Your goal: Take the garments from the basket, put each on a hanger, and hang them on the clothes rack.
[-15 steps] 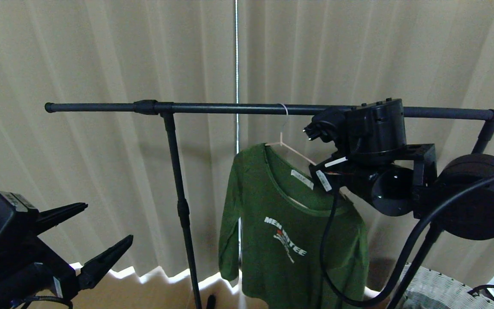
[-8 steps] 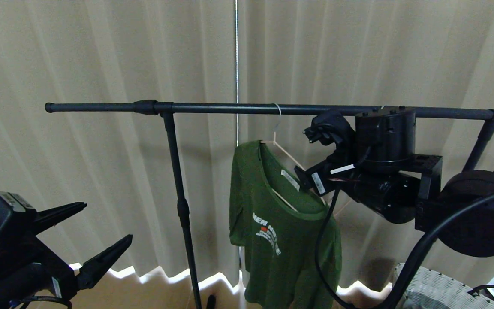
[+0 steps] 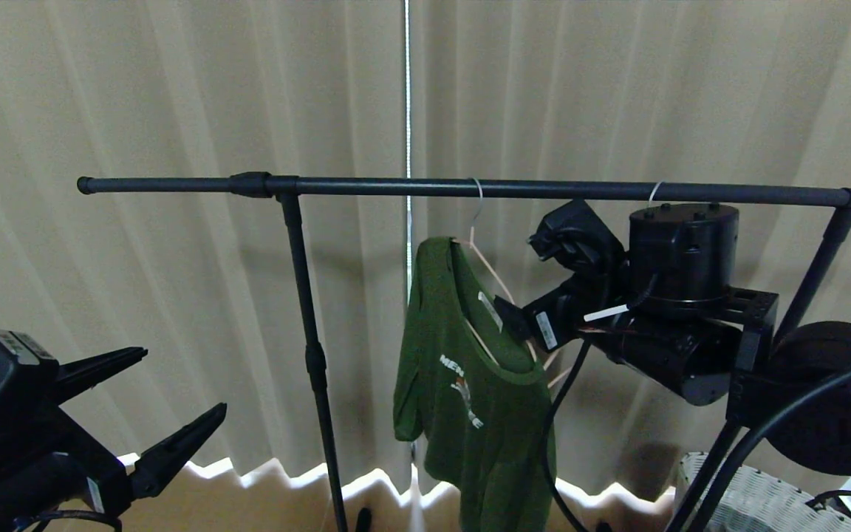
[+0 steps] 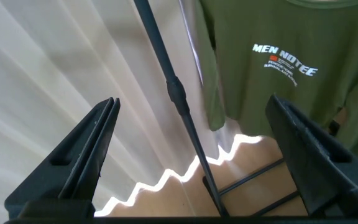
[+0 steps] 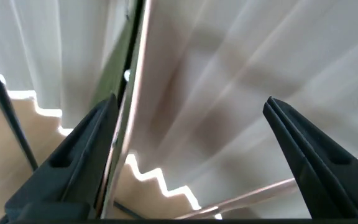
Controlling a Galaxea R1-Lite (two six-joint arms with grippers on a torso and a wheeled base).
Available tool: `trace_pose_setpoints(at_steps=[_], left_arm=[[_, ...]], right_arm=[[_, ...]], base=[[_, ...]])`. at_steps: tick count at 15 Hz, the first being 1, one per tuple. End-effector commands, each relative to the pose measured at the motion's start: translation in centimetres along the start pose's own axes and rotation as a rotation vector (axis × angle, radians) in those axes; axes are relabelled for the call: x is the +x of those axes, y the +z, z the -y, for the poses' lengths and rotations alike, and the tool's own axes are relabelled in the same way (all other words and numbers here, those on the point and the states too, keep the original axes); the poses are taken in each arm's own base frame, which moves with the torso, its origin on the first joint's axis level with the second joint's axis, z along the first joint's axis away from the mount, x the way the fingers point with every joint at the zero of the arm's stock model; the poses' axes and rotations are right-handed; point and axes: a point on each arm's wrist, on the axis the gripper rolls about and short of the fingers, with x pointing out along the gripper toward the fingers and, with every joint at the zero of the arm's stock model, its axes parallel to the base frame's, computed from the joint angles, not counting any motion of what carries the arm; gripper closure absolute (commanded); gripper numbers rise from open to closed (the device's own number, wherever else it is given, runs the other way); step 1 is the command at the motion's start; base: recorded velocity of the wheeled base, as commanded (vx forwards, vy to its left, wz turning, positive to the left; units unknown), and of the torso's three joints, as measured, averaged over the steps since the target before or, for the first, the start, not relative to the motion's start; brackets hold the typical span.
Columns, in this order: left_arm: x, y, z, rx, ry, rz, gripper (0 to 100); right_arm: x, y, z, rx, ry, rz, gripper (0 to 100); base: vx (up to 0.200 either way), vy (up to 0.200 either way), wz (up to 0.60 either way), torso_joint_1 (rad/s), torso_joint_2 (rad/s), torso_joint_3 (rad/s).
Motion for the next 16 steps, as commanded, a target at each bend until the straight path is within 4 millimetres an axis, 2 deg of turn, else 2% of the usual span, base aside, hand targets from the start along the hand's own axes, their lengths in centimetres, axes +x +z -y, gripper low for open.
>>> trace_pose_setpoints(at_steps=[1, 4, 7, 8, 10, 11, 12, 13, 16], left_arm=[[-0.1, 0.0, 0.0, 0.001, 0.001, 0.004, 0], [-0.1, 0.0, 0.0, 0.000, 0.003, 0.004, 0], [-0.2, 0.0, -0.1, 0.000, 0.009, 0.007, 0], [-0.3, -0.1, 0.0, 0.000, 0.008, 0.005, 0], [-0.5, -0.4, 0.1, -0.001, 0.011, -0.002, 0], [-1.3, 0.0, 0.0, -0.008, 0.040, 0.030, 0], [-1.4, 0.0, -0.1, -0.009, 0.048, 0.034, 0], [-2.5, -0.4, -0.1, -0.011, 0.095, 0.039, 0], [-3.9, -1.7, -0.1, -0.019, 0.163, 0.019, 0]], right_arm=[[-0.6, -0.3, 0.2, 0.008, 0.003, 0.015, 0], [-2.0, 0.1, 1.0, 0.054, 0.023, 0.065, 0], [-5.5, 0.4, 3.7, 0.077, -0.036, 0.102, 0], [-7.7, 0.1, 5.8, 0.098, -0.096, 0.122, 0], [-9.9, -1.0, 9.0, 0.121, -0.208, 0.084, 0], [-11.6, -2.3, 11.3, 0.138, -0.294, 0.016, 0], [-11.8, -2.3, 11.5, 0.140, -0.303, 0.010, 0], [-13.4, -3.8, 13.7, 0.171, -0.391, -0.073, 0], [-13.9, -6.5, 15.0, 0.210, -0.410, -0.136, 0]], base=[[0.000, 0.000, 0.00, 0.000, 0.00, 0.000], [0.000, 0.000, 0.00, 0.000, 0.00, 0.000], [0.000, 0.000, 0.00, 0.000, 0.00, 0.000], [0.000, 0.000, 0.00, 0.000, 0.00, 0.000], [0.000, 0.000, 0.00, 0.000, 0.00, 0.000], [0.000, 0.000, 0.00, 0.000, 0.00, 0.000], [0.000, 0.000, 0.00, 0.000, 0.00, 0.000], [0.000, 0.000, 0.00, 0.000, 0.00, 0.000], [0.000, 0.000, 0.00, 0.000, 0.00, 0.000]])
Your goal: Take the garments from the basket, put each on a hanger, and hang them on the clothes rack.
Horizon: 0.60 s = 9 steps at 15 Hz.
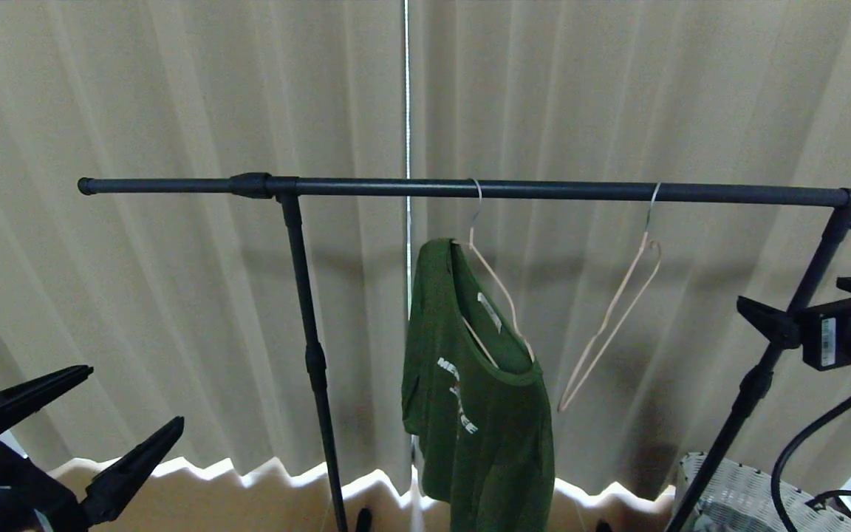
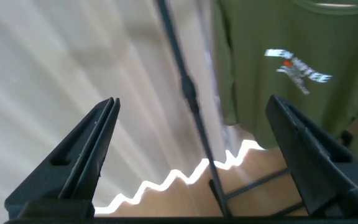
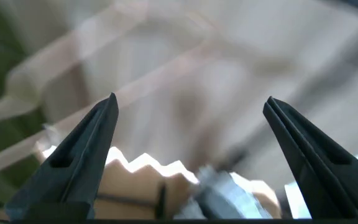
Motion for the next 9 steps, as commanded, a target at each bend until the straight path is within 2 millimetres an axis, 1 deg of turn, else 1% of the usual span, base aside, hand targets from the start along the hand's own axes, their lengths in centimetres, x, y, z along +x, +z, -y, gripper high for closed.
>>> trace_pose_setpoints(at_steps=[1, 2, 3, 4, 6, 9], left_arm=[[-1.0, -0.4, -0.6, -0.006, 0.086, 0.001, 0], [-0.8, -0.3, -0.7, -0.008, 0.095, -0.004, 0], [-0.8, -0.3, -0.7, -0.008, 0.095, -0.005, 0], [-0.7, -0.3, -0.8, -0.009, 0.093, -0.010, 0], [-0.7, -0.2, -0.8, -0.009, 0.094, -0.008, 0], [-0.6, -0.3, -0.8, -0.010, 0.092, -0.014, 0]], right_arm=[[-0.8, -2.1, 1.4, 0.032, -0.053, 0.004, 0], [-0.8, -2.4, 1.3, 0.035, -0.063, 0.057, 0], [-0.8, -2.5, 1.3, 0.036, -0.063, 0.062, 0], [-0.9, -2.9, 1.3, 0.039, -0.074, 0.131, 0], [-1.1, -3.3, 1.2, 0.024, -0.078, 0.144, 0], [-1.4, -3.2, 1.5, 0.005, -0.092, 0.142, 0]], base=[[0.000, 0.000, 0.00, 0.000, 0.00, 0.000], [0.000, 0.000, 0.00, 0.000, 0.00, 0.000], [0.000, 0.000, 0.00, 0.000, 0.00, 0.000], [0.000, 0.000, 0.00, 0.000, 0.00, 0.000], [0.000, 0.000, 0.00, 0.000, 0.00, 0.000], [0.000, 0.000, 0.00, 0.000, 0.00, 0.000]])
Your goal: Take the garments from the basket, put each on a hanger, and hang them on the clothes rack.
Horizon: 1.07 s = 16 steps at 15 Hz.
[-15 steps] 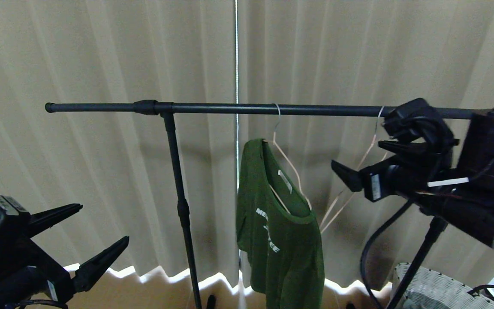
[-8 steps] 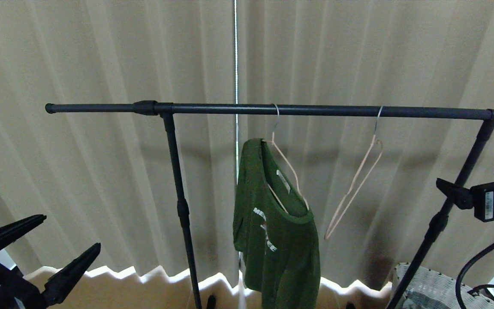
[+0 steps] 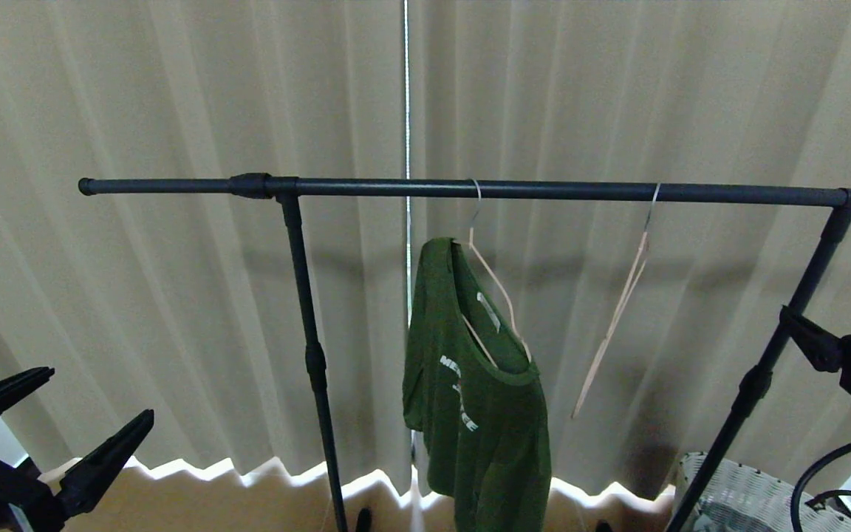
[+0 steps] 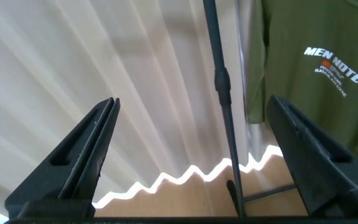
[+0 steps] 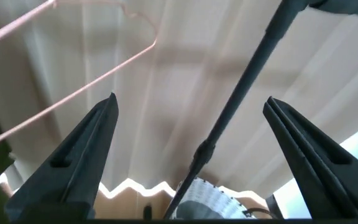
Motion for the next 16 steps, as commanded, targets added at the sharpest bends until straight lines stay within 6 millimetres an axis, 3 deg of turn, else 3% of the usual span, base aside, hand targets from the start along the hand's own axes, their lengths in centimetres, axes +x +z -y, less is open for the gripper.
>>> trace_pose_setpoints(at_steps=[1, 2, 6, 12, 16], left_arm=[[0.1, -0.1, 0.0, -0.001, -0.002, -0.005, 0], [0.1, -0.1, 0.0, -0.001, -0.003, -0.006, 0], [-0.1, -0.3, 0.2, 0.002, -0.011, -0.007, 0], [-0.2, -0.4, 0.2, 0.004, -0.017, -0.005, 0], [-0.1, -0.3, 0.2, 0.004, -0.020, -0.004, 0]], right_arm=[[-0.1, -0.2, 0.3, -0.014, -0.014, -0.030, 0], [-0.2, -0.4, 0.5, -0.016, -0.016, -0.058, 0], [-1.6, -4.0, 1.0, -0.055, 0.000, -0.441, 0], [-4.0, -5.9, 0.5, -0.016, 0.134, -0.398, 0], [-4.0, -6.1, 0.3, -0.020, 0.130, -0.335, 0]], base=[[0.000, 0.000, 0.00, 0.000, 0.00, 0.000], [0.000, 0.000, 0.00, 0.000, 0.00, 0.000], [0.000, 0.000, 0.00, 0.000, 0.00, 0.000], [0.000, 0.000, 0.00, 0.000, 0.00, 0.000], [0.000, 0.000, 0.00, 0.000, 0.00, 0.000]])
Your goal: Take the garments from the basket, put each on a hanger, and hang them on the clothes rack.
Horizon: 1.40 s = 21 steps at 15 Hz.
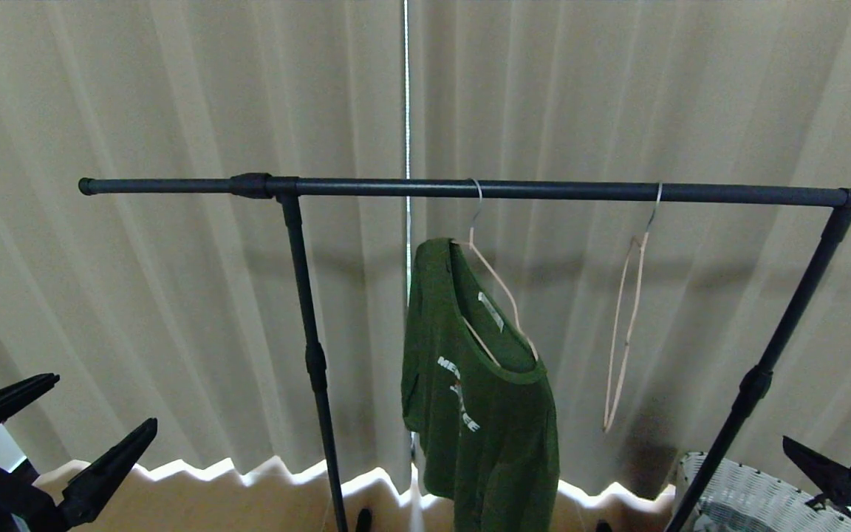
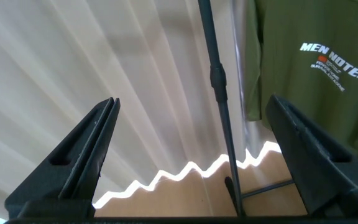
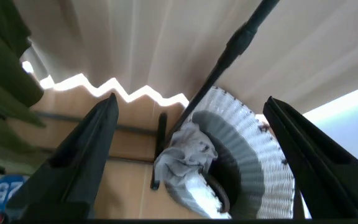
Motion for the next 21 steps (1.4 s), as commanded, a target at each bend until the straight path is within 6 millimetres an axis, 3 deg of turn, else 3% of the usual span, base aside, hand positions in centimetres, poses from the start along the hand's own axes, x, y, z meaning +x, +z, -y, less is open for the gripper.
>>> trace_pose_setpoints(at_steps=[1, 3, 8, 12, 21], left_arm=[[0.0, 0.0, 0.0, 0.000, -0.003, -0.001, 0], [0.1, 0.0, 0.0, 0.000, -0.004, -0.004, 0], [0.0, -0.1, 0.0, 0.000, -0.002, -0.003, 0], [0.0, -0.5, 0.2, 0.000, -0.011, -0.020, 0], [-0.3, -0.5, 0.3, -0.001, -0.012, -0.008, 0]], right_arm=[[0.0, -0.2, -0.1, -0.008, 0.003, -0.004, 0], [0.6, -0.1, 0.0, -0.054, 0.007, -0.025, 0], [2.9, 0.0, -0.1, -0.068, 0.004, -0.036, 0], [3.1, -0.2, -0.1, -0.066, -0.013, -0.006, 0], [2.9, -0.5, 0.4, -0.049, -0.044, -0.015, 0]], base=[[0.000, 0.000, 0.00, 0.000, 0.00, 0.000], [0.000, 0.000, 0.00, 0.000, 0.00, 0.000], [-0.200, 0.000, 0.00, 0.006, 0.01, 0.000], [-0.200, 0.000, 0.00, -0.001, 0.00, 0.002], [0.000, 0.000, 0.00, 0.000, 0.00, 0.000]])
